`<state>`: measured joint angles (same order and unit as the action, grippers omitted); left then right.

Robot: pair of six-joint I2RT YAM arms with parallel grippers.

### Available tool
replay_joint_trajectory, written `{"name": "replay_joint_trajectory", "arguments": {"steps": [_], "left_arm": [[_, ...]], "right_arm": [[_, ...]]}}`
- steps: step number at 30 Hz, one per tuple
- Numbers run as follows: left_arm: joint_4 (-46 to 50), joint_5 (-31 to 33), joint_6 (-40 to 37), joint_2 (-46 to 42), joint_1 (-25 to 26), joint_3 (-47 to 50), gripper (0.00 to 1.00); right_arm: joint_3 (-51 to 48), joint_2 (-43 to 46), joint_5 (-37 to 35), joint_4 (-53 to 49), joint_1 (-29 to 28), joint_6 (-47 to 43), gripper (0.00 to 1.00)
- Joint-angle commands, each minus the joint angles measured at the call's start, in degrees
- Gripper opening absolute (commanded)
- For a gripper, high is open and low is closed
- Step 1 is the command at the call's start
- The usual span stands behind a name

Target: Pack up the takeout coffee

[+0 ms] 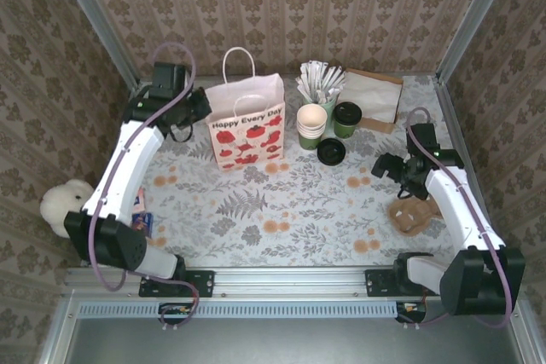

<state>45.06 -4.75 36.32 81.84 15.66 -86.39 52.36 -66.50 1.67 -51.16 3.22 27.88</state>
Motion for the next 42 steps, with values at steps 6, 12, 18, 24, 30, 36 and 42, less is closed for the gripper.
{"name": "replay_joint_trajectory", "arguments": {"steps": [6,12,18,24,30,36,42], "left_arm": [[0.7,-4.3,11.5,-10.4,4.3,10.3,0.05],[5.4,-6.0,13.8,-11.5,8.7,11.0,0.27],[0.2,-5.0,9.1,-18.5,7.4,13.9,0.78],[1.1,0.5,5.5,-21.6,3.7,15.5,1.0],[1.3,1.5,4.4,-21.5,2.1,16.4,1.0],[-1.1,-0.1,5.2,-19.9,1.7,17.9,1.0],[-2.1,-1.0,4.5,-18.1,1.7,17.7,1.0]], "right_arm": [[-6.4,-5.1,3.6,0.4,0.3,0.9,1.0],[-9.0,-10.7,3.8,6.3,0.0,2.2,1.0],[-9.5,-15.7,5.8,9.6,-1.7,2.5,1.0],[-6.5,-19.7,9.7,11.8,-7.7,4.1,1.0],[-1.8,-23.5,11.6,12.0,-15.3,6.1,1.0],[1.6,-25.3,18.3,19.3,-20.2,18.5,1.0],[6.7,-25.6,20.8,16.5,-20.4,16.4,1.0]]}}
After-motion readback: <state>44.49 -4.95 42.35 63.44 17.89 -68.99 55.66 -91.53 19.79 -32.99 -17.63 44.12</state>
